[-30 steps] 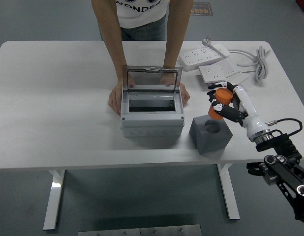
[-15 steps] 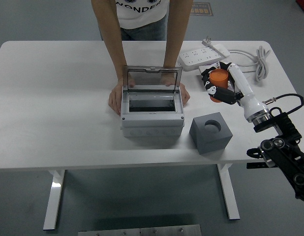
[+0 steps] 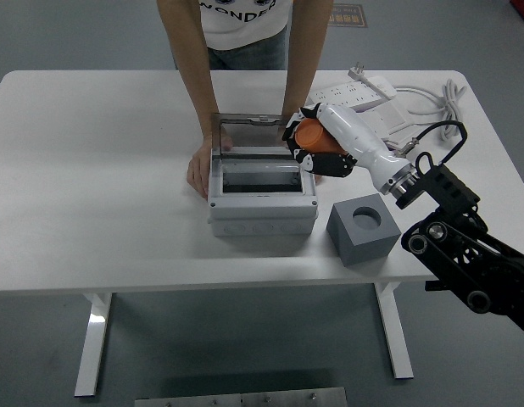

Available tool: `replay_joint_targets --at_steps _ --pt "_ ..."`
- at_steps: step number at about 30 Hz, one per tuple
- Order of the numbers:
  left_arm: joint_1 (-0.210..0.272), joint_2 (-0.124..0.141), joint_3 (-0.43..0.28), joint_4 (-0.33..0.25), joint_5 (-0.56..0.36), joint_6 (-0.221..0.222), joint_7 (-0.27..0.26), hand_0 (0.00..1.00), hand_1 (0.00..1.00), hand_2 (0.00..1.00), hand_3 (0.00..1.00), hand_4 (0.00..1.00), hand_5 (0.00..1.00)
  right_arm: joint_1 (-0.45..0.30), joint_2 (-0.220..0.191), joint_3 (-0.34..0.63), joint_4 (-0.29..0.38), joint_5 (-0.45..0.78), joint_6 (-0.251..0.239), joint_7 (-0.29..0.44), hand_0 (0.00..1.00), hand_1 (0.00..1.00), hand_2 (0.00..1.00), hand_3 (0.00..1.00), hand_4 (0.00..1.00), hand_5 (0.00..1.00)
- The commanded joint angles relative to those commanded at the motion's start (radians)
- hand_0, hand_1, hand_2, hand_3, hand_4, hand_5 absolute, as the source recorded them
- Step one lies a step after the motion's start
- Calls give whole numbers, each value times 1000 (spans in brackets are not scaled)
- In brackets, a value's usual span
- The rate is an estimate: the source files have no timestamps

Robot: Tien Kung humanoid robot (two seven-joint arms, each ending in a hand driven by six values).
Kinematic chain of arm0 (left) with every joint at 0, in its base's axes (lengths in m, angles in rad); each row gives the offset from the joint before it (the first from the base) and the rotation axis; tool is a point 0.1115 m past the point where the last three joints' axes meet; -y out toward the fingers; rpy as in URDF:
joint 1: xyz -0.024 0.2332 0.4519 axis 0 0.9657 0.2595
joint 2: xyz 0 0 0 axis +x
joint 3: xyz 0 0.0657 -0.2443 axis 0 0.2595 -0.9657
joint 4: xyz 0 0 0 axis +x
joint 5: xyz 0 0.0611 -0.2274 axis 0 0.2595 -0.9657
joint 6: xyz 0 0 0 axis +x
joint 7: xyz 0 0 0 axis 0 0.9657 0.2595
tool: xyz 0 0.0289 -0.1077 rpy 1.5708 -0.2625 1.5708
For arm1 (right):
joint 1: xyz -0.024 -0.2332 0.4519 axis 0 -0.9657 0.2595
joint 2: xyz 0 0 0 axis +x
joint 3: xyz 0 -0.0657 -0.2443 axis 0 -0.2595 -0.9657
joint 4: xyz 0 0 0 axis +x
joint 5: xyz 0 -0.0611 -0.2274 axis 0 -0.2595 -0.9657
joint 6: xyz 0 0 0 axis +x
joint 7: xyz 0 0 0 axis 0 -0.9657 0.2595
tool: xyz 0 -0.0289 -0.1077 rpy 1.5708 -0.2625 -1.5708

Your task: Fetch the battery,place it into the box,close the lid of the box

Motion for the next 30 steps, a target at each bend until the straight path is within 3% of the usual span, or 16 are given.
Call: replay_joint_targets --at_steps 8,17,23,30 --pt "-3 3 -2 0 5 -2 3 621 692 601 571 588 17 99 40 -111 -71 -162 55 -116 281 313 343 397 324 2" --pt "-2 5 -8 -1 14 -4 8 621 691 601 571 586 15 115 105 -93 -153 -245 112 -246 274 312 342 399 322 2" --pt "-2 5 -9 -2 18 -5 9 621 691 601 571 586 14 112 149 -59 -181 -275 121 -306 273 313 345 403 322 2" --pt "-3 6 -13 -2 22 -5 12 621 691 600 570 586 13 118 197 -53 -186 -277 107 -321 271 313 346 405 323 2"
